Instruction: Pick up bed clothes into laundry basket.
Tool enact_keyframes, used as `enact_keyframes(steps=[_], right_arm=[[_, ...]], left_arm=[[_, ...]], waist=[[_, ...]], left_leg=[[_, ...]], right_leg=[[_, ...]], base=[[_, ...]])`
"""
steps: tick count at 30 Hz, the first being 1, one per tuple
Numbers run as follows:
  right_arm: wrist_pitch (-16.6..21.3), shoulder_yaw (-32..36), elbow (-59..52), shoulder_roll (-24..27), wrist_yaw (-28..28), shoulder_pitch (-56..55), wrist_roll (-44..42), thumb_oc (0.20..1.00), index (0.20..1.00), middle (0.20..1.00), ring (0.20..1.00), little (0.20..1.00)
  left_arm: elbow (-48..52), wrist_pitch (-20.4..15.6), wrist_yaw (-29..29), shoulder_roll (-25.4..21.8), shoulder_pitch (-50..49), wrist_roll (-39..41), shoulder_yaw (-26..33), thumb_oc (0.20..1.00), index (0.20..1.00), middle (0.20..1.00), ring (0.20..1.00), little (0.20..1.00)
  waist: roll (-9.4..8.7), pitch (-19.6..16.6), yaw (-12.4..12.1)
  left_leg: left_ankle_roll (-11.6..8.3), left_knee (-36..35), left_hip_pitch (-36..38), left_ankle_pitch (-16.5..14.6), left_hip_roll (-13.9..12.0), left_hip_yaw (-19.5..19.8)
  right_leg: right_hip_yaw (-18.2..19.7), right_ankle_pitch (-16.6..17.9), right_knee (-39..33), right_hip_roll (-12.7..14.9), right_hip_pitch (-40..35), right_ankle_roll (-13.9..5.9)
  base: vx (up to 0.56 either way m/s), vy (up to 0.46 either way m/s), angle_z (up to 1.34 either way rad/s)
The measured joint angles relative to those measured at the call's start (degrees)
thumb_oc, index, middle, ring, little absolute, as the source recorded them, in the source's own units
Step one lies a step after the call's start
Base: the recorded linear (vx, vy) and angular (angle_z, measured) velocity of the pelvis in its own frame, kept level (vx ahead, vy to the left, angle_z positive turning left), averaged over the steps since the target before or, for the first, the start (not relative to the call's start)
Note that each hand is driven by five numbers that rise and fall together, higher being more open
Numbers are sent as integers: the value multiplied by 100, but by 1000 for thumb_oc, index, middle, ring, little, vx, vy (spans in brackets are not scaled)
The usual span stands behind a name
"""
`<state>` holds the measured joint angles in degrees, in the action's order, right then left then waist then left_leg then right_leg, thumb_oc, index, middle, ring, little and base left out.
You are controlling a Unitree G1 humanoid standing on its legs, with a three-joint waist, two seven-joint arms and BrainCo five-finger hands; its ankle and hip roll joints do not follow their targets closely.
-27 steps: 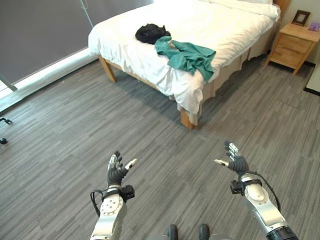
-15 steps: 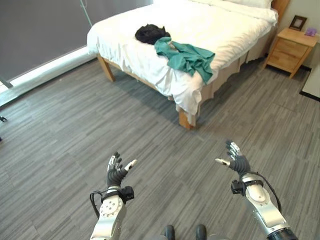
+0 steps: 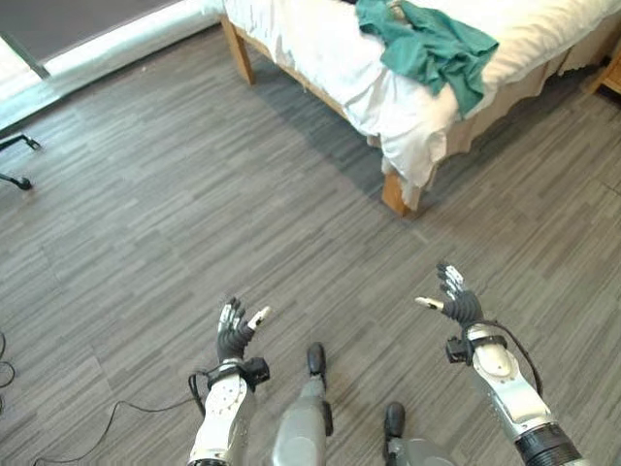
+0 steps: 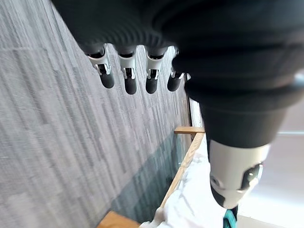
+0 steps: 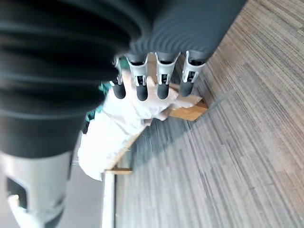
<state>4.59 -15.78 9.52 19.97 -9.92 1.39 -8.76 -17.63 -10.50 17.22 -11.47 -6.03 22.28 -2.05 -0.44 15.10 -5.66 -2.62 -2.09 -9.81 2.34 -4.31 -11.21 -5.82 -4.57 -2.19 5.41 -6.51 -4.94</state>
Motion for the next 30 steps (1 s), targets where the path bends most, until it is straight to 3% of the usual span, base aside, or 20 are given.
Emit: enact_keyframes(steps=[2, 3, 5, 6, 7, 8, 10, 12, 13, 14, 16, 18, 19, 21, 22, 24, 25, 26, 28, 30], right_arm=[[-3, -152, -4, -36, 31, -164, 0, 1000, 1000, 1000, 1000, 1000], [-9, -278, -112, -102, 51, -377, 0, 1000, 1000, 1000, 1000, 1000], [-16, -350, -204, -257, 58, -550, 3, 1000, 1000, 1000, 1000, 1000], [7, -318, -224, -315, 52, -497, 25, 1000, 1000, 1000, 1000, 1000], [20, -253, -259, -314, 55, -438, 88, 1000, 1000, 1000, 1000, 1000], [70, -50, -253, -398, 48, -378, 164, 1000, 1000, 1000, 1000, 1000], [87, 67, -300, -361, 41, -330, 195, 1000, 1000, 1000, 1000, 1000], [93, 68, -305, -378, 50, -323, 192, 1000, 1000, 1000, 1000, 1000], [95, 68, -201, -405, 55, -288, 191, 1000, 1000, 1000, 1000, 1000], [80, 72, -109, -461, 55, -235, 190, 1000, 1000, 1000, 1000, 1000], [81, 65, -22, -518, 59, -210, 191, 1000, 1000, 1000, 1000, 1000], [79, 1, 69, -495, 73, -309, 193, 1000, 1000, 1000, 1000, 1000], [109, 7, 233, -544, 96, -383, 194, 1000, 1000, 1000, 1000, 1000], [99, 1, 490, -477, 122, -296, 194, 1000, 1000, 1000, 1000, 1000], [84, 38, 507, -394, 112, -175, 194, 1000, 1000, 1000, 1000, 1000], [73, 138, 498, -260, 105, -34, 194, 1000, 1000, 1000, 1000, 1000], [85, 277, 410, -229, 20, 41, 195, 1000, 1000, 1000, 1000, 1000], [85, 297, 300, -163, 11, 57, 196, 1000, 1000, 1000, 1000, 1000], [125, 299, 92, -49, -9, -5, 199, 1000, 1000, 1000, 1000, 1000], [119, 402, 27, -25, -109, -286, 206, 1000, 1000, 1000, 1000, 1000]], left_arm=[[-20, 71, 2, -124, 188, -13, -102, 1000, 1000, 1000, 1000, 1000], [3, 82, -7, -302, 309, -73, -168, 1000, 1000, 1000, 1000, 1000], [102, 111, -15, -654, 344, -111, -306, 1000, 1000, 1000, 1000, 1000], [411, 120, -67, -841, 226, -116, -234, 1000, 1000, 1000, 1000, 1000], [611, 88, -142, -891, 99, -118, -158, 1000, 1000, 1000, 1000, 1000], [545, 69, -190, -907, 56, -119, -86, 1000, 1000, 1000, 1000, 1000], [190, 133, -191, -923, 29, -126, 48, 1000, 1000, 1000, 1000, 1000], [-69, 238, -205, -903, -96, -253, 159, 1000, 1000, 1000, 1000, 1000], [-209, 242, -223, -900, -119, -328, 160, 1000, 1000, 1000, 1000, 1000], [-293, 249, -227, -877, -123, -330, 168, 1000, 1000, 1000, 1000, 1000], [-308, 301, -237, -835, -173, -330, 115, 1000, 1000, 1000, 1000, 1000], [-263, 309, -254, -625, -336, -332, 44, 1000, 1000, 1000, 1000, 1000], [-321, 313, -274, -535, -404, -333, 20, 1000, 1000, 1000, 1000, 1000], [-246, 321, -272, -364, -533, -330, 43, 1000, 1000, 1000, 1000, 1000], [-94, 301, -265, -348, -528, -324, 68, 1000, 1000, 1000, 1000, 1000], [28, 231, -241, -392, -458, -313, 60, 1000, 1000, 1000, 1000, 1000], [-53, 214, -196, -506, -424, -278, 66, 1000, 1000, 1000, 1000, 1000], [-68, 180, -170, -502, -422, -266, 76, 1000, 1000, 1000, 1000, 1000], [-65, 171, -134, -541, -447, -259, 85, 1000, 1000, 1000, 1000, 1000], [-33, 152, -139, -552, -311, -271, 126, 1000, 1000, 1000, 1000, 1000]], waist=[[-48, 11, 84], [-135, -9, 244], [-343, -112, 404], [-500, -178, 388], [-460, -162, 435], [-312, -67, 518], [-226, -18, 585], [-283, -36, 638], [-362, -79, 711], [-425, -123, 702], [-390, -128, 702], [-289, -225, 693], [-322, -306, 705], [-245, -449, 630], [-298, -426, 554], [-270, -337, 314], [-365, -201, 122], [-407, -132, 40], [-413, -91, 131], [-383, -104, 167]], left_leg=[[144, 135, 158, 100, 102, -107], [266, 122, 368, 98, 193, -82], [557, 97, 579, 104, 435, 12], [721, 70, 745, 11, 550, 116], [783, 97, 813, -211, 584, 385], [796, 95, 912, -282, 472, 581], [624, -58, 1251, -420, 535, 618], [501, -178, 1602, -715, 688, 702], [532, -197, 1812, -931, 840, 749], [543, -191, 1956, -1052, 900, 708], [552, -189, 2286, -1158, 964, 523], [164, -127, 2890, -1393, 891, 349], [-26, 471, 2939, -1583, 916, 254], [-244, 2645, 2073, -1274, 795, -70], [-175, 4482, 1040, -487, 671, -2], [9, 6149, -39, -475, 603, 428], [-71, 6567, -841, -532, 972, 1281], [-136, 6391, -1175, -574, 1201, 1627], [-194, 5568, -1685, -571, 1012, 1862], [-188, 4036, -1814, -562, 740, 1861]], right_leg=[[18, -385, 2082, 276, 704, -341], [177, -2, 3952, 458, 1491, -399], [489, 30, 4908, 595, 1997, -462], [512, 27, 4821, 649, 2175, -446], [416, -161, 4698, 507, 2355, -325], [202, -391, 4144, 219, 2339, -80], [-72, -382, 3312, -50, 2637, -73], [-242, -215, 1887, -146, 2647, -73], [-508, 130, 608, -165, 2642, -138], [-917, 295, 141, -141, 2714, -93], [-1662, 498, 47, -128, 2790, 157], [-2003, 602, 667, -387, 2530, 732], [-1625, 922, 729, -515, 2301, 1343], [-1235, 960, 607, -698, 1987, 1659], [-971, 855, 602, -653, 1937, 1641], [-498, 759, 528, -810, 1648, 1560], [142, 461, 479, -861, 1065, 1527], [438, 341, 441, -777, 811, 1458], [588, 209, 212, -694, 344, 1076], [861, -44, 106, -590, 65, 923]], base=[[388, 206, 15], [443, 189, 68], [474, 122, 83], [474, 82, 52], [676, 102, 54], [405, 3, 72], [585, -27, 62], [669, -89, 33], [559, -111, 35], [517, -111, 23], [552, -113, 4], [552, -152, 2], [234, -148, -13], [361, -175, -41], [368, -66, -85], [334, 36, -150], [331, 87, -210], [338, 94, -217], [359, 97, -120], [455, 227, -73]])
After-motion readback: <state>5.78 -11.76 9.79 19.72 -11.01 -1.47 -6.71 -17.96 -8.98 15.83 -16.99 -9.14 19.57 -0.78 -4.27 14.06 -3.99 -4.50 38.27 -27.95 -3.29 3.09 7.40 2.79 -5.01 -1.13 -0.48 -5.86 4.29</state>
